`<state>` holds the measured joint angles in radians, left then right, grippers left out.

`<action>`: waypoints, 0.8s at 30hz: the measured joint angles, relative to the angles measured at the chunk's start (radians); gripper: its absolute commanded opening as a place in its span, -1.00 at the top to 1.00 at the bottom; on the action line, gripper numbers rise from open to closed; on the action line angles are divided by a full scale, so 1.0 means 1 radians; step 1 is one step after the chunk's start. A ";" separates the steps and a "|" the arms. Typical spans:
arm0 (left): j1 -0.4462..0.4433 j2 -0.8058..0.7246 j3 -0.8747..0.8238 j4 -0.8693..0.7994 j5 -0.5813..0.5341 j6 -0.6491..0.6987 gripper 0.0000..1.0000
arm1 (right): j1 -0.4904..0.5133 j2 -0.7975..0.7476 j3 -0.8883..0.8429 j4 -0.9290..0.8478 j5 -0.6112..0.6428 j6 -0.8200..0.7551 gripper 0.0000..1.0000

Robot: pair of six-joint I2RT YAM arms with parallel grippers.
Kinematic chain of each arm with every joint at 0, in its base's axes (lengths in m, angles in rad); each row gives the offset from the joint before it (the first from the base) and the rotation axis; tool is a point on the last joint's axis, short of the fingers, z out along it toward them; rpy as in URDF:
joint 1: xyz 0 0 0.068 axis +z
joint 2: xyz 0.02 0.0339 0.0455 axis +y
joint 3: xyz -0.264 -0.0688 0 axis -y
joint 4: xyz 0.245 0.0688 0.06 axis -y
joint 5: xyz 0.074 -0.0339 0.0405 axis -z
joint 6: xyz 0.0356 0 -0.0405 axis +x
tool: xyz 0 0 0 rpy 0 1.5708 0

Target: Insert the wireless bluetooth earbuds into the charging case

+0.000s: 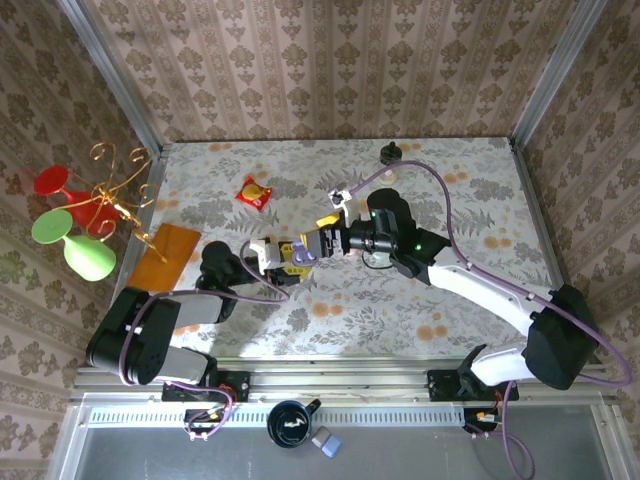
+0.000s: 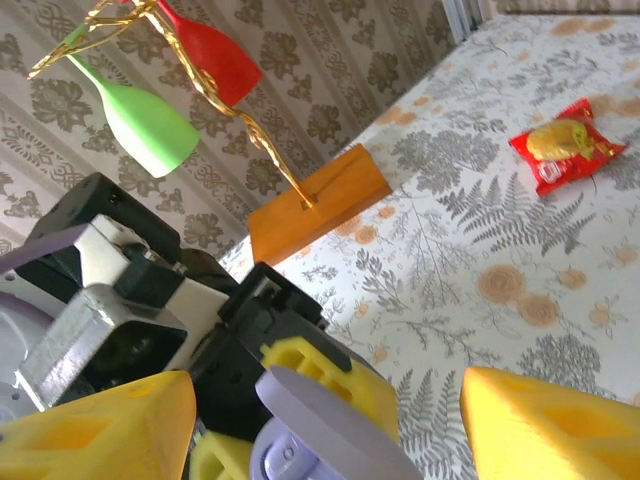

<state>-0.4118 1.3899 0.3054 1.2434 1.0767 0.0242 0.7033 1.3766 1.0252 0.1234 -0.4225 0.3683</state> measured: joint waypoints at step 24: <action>0.007 -0.080 -0.019 0.002 -0.066 -0.009 0.53 | -0.002 -0.050 -0.093 0.005 -0.105 0.050 -0.41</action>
<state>-0.4046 1.3098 0.2863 1.2449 1.0103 0.0154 0.7017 1.3266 0.9321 0.1287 -0.5278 0.4179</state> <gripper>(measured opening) 0.375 0.683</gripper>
